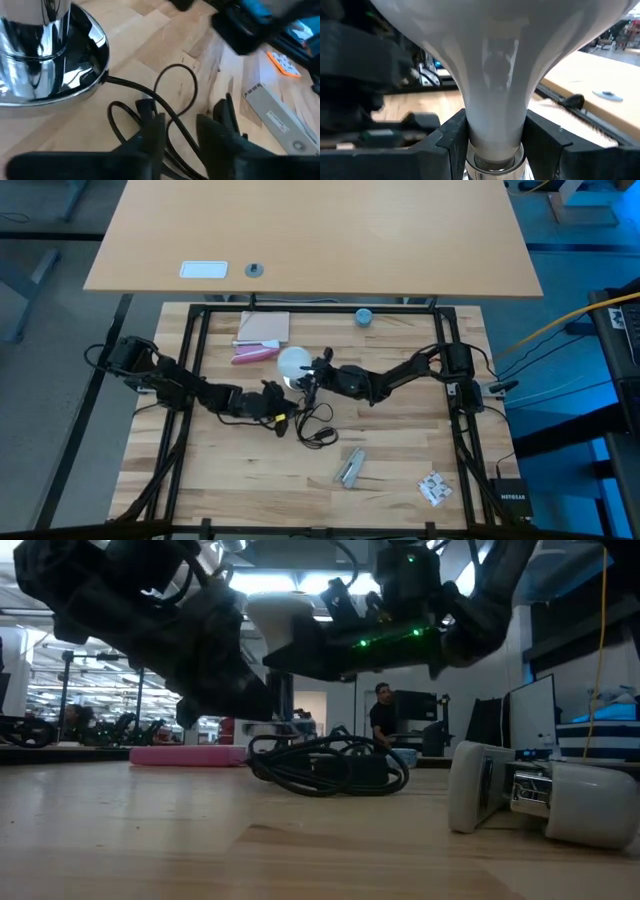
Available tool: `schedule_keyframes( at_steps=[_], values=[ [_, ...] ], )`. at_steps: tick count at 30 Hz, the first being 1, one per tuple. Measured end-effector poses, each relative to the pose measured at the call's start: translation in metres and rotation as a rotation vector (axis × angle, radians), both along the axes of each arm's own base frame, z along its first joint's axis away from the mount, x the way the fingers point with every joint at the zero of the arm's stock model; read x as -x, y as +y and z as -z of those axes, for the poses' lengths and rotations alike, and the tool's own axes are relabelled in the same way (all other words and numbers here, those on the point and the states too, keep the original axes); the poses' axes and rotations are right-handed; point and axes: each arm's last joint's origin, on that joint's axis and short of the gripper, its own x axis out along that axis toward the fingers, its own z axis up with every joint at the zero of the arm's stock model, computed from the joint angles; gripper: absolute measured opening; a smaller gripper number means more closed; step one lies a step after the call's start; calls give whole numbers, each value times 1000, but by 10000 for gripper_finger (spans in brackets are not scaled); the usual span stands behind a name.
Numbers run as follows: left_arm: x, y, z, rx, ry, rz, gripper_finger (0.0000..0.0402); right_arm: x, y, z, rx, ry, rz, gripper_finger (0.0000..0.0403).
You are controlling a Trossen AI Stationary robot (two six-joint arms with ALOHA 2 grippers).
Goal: Screw lightbulb
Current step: Remove the lightbulb from the lamp
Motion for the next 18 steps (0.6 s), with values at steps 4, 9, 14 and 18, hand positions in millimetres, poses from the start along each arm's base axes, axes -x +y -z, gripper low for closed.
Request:
schedule_keyframes(
  at_steps=[4, 9, 14, 18],
  values=[
    [-1, 5, 0, 69, -13, -54, 146, -7, 0, -9, 46, -15, -1, 163],
    [-2, 11, 0, 182, -38, -134, 177, -12, 0, -18, 52, -43, 0, 163],
    [-2, 14, 0, 193, -49, -175, 184, -14, 0, -20, 52, -52, 0, 163],
    [-2, 15, 0, 189, -65, -230, 182, -14, 0, -20, 48, -54, 7, 162]
  ],
)
